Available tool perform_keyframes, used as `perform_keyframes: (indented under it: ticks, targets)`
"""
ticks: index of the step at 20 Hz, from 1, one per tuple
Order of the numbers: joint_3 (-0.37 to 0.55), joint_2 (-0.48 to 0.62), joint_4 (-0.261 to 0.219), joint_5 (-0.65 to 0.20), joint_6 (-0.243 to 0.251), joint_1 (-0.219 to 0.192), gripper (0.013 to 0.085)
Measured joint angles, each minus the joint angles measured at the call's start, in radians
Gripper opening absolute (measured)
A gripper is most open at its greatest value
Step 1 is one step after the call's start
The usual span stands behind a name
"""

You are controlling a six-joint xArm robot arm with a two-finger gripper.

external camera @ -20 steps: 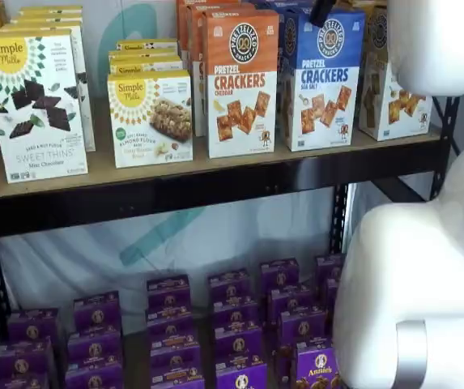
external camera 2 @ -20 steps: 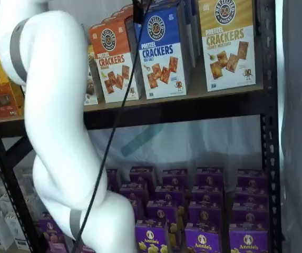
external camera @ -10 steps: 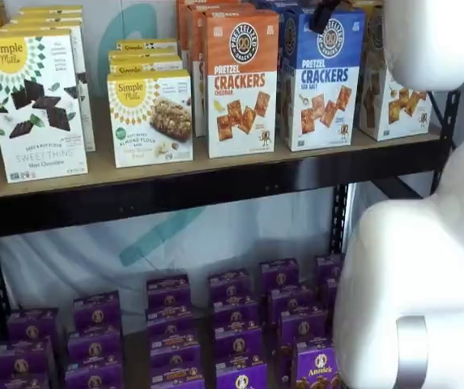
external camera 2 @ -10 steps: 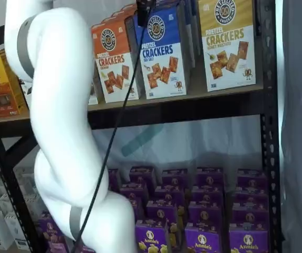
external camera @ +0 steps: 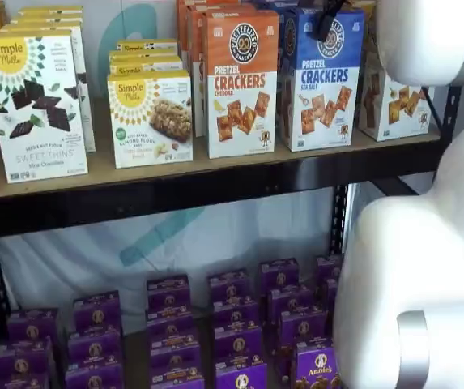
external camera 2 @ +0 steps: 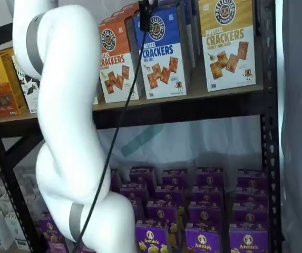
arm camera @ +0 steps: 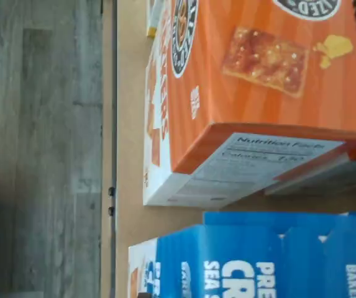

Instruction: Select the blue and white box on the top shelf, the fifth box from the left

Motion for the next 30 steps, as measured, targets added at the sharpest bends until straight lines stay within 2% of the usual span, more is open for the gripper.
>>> perform_keyframes:
  ticks: [10,22,24,25,28,30]
  targets:
    - [-0.037,0.029,-0.050,0.065,0.002,0.016,0.0850]
    - [0.000,0.007,-0.057,0.045,-0.004,0.016,0.0850]
    - [0.003,0.005,-0.055,0.044,-0.004,0.016,0.0770]
    - [0.004,0.004,-0.055,0.043,-0.004,0.016,0.0770]
    - [0.010,-0.001,-0.054,0.039,-0.005,0.015,0.0690]
    - [0.010,-0.001,-0.054,0.041,-0.006,0.014,0.0690]
